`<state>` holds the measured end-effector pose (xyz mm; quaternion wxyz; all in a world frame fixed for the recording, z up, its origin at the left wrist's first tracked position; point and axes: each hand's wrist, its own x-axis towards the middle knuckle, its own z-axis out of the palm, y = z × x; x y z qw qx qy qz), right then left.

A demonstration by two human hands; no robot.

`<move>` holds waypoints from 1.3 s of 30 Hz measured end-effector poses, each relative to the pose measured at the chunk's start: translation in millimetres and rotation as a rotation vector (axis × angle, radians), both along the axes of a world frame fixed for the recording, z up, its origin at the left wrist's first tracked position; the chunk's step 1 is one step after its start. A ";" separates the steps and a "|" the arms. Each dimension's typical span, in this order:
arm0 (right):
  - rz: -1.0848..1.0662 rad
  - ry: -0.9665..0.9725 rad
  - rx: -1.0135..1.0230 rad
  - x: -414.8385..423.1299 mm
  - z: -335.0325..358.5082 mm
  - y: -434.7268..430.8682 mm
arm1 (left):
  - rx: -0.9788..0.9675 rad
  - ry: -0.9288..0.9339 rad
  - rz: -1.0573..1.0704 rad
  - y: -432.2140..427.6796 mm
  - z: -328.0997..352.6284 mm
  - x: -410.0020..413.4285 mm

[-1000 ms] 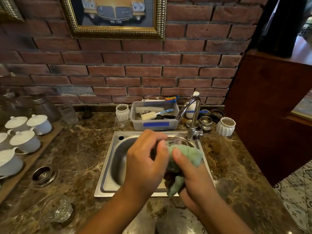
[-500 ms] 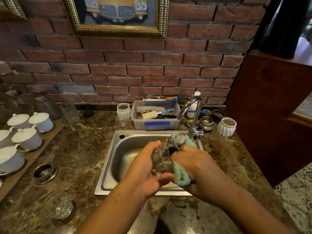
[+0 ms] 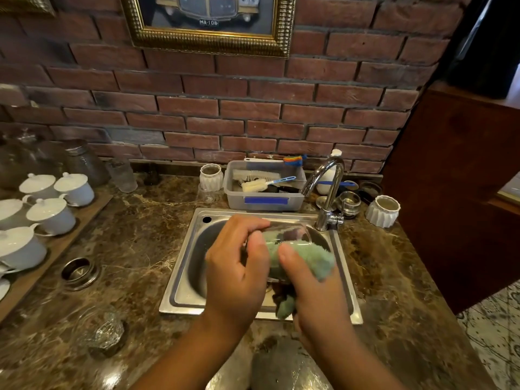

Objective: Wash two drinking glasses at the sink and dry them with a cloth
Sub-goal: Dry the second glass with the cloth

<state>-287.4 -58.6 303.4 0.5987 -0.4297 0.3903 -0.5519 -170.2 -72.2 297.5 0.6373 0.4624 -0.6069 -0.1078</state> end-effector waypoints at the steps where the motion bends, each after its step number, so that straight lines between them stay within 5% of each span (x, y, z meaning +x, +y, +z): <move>1: 0.027 -0.040 0.095 -1.9 -1.4 -3.1 | -0.065 -0.111 0.012 0.8 -4.3 3.5; 3: 0.145 0.102 0.101 -10.3 2.8 -10.8 | -0.056 -0.155 -0.001 5.9 -11.9 5.8; 9: 0.528 0.712 -0.170 -43.4 26.7 -42.1 | 0.533 0.345 -0.269 24.8 -18.1 -7.0; 12: 0.862 0.773 -0.230 -48.7 37.3 -55.5 | 0.879 0.738 -0.656 26.9 -17.7 -1.7; 16: 1.054 0.706 -0.149 -46.0 25.8 -66.9 | 1.241 0.861 -0.972 29.6 -21.7 14.2; 19: 0.886 0.511 -0.091 -39.9 13.4 -68.4 | 1.222 1.015 -1.041 26.6 -27.1 19.9; 22: 0.365 0.378 -0.152 -22.5 -11.1 -59.9 | 1.104 1.218 -0.956 20.3 -28.5 21.7; 29: -0.221 0.247 0.064 4.8 -61.8 -33.6 | 0.903 1.025 -0.468 27.8 -47.2 30.9; 31: -0.222 0.310 0.174 5.6 -72.4 -27.2 | 0.835 0.950 -0.363 27.5 -54.5 40.8; 34: -0.114 0.363 0.331 14.9 -90.2 -10.9 | 0.772 0.565 -0.223 28.4 -66.5 53.0; 39: 0.005 0.262 0.675 43.6 -114.7 11.8 | 0.719 0.259 -0.239 40.2 -106.9 66.8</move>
